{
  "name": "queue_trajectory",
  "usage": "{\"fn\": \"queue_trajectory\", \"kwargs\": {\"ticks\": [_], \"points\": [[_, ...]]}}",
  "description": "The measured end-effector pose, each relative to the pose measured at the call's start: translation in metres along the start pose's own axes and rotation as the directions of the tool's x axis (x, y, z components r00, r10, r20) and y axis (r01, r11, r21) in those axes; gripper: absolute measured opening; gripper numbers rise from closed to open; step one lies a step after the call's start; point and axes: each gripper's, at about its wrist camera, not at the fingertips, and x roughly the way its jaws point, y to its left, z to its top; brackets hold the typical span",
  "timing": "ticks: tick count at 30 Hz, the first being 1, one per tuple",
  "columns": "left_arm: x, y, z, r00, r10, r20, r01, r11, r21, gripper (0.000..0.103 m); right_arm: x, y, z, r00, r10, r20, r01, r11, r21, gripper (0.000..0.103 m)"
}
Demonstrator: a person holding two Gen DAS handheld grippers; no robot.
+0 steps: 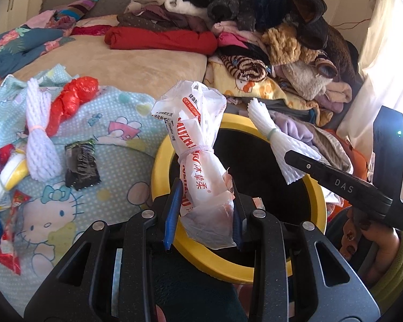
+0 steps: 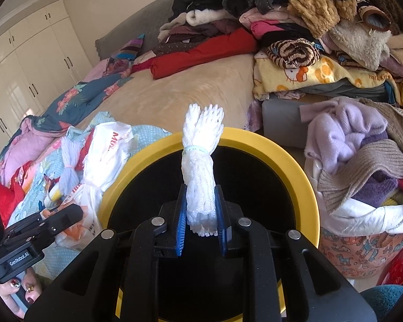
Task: Collect trash
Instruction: 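Open both tools to drop the bag and foam net into the bin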
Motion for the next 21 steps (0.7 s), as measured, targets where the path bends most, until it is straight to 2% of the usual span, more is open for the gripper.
{"fn": "queue_trajectory", "kwargs": {"ticks": [8,14,15,19,20,21], "points": [[0.01,0.002,-0.001,1.0,-0.01,-0.028,0.01,1.0,-0.015,0.026,0.001,0.0,-0.002,1.0,-0.003,-0.002,0.003,1.0,0.0,0.022],[0.014,0.003,-0.002,0.999,-0.024,-0.034,0.023,0.999,-0.022,0.028,0.0,-0.006,-0.001,1.0,-0.02,0.01,0.02,1.0,0.021,0.041],[0.014,0.003,-0.001,0.999,-0.026,-0.031,0.026,0.999,-0.023,0.032,-0.001,-0.006,-0.001,1.0,-0.023,0.014,0.023,1.0,0.021,0.043],[0.005,0.005,0.0,1.0,-0.021,0.01,0.022,0.999,-0.03,0.062,-0.005,-0.002,0.0,0.999,-0.032,0.035,0.032,0.999,0.006,0.047],[0.002,0.006,0.0,1.0,-0.017,0.02,0.018,0.999,-0.032,0.064,-0.006,0.0,0.001,0.999,-0.032,0.04,0.032,0.999,0.0,0.05],[-0.001,0.007,0.0,0.999,-0.012,0.029,0.012,0.999,-0.032,0.071,-0.007,0.002,0.001,0.998,-0.031,0.048,0.032,0.999,-0.009,0.053]]}}
